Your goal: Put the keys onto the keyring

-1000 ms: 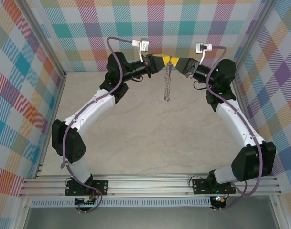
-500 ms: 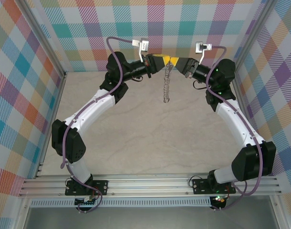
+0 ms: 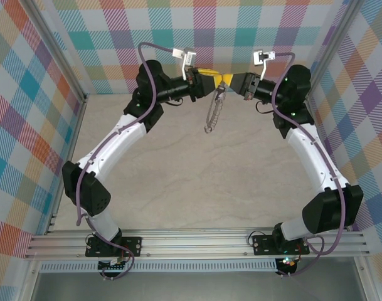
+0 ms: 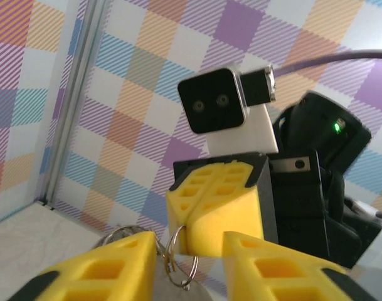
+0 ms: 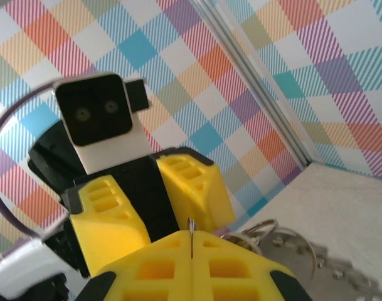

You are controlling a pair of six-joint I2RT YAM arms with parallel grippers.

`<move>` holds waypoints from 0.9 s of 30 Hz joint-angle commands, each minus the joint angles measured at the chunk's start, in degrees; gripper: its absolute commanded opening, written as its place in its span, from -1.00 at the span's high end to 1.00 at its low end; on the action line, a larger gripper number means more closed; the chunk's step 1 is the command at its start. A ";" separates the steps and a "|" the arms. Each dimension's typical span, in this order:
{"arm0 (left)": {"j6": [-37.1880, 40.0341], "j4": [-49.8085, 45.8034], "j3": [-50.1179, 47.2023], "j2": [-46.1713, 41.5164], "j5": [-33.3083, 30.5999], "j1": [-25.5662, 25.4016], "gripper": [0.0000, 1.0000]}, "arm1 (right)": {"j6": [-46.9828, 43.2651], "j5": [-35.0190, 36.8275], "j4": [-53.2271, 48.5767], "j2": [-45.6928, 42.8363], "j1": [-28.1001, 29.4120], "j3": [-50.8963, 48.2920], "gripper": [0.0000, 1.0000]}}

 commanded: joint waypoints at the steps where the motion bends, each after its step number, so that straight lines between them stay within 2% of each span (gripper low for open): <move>1: 7.91 -8.83 3.08 -2.76 2.14 2.81 0.21 | -11.55 -5.83 -11.44 0.94 -0.56 5.03 1.00; 5: 13.24 -17.50 7.56 -1.30 6.43 4.87 0.14 | -21.54 -9.81 -23.33 2.98 -0.65 9.85 1.00; 8: 18.39 -25.09 11.95 0.85 10.15 5.62 0.12 | -24.93 -11.82 -27.23 4.26 -0.70 11.39 1.00; 10: 21.89 -32.15 15.82 2.74 13.20 5.61 0.19 | -26.52 -13.90 -29.15 5.35 -0.65 12.28 1.00; 14: 25.84 -39.35 21.01 5.70 17.51 5.61 0.32 | -28.29 -15.87 -31.59 7.01 -0.67 13.33 1.00; 27: 26.78 -43.22 23.63 9.87 20.91 5.32 0.31 | -26.49 -18.43 -28.94 8.12 -0.56 12.59 1.00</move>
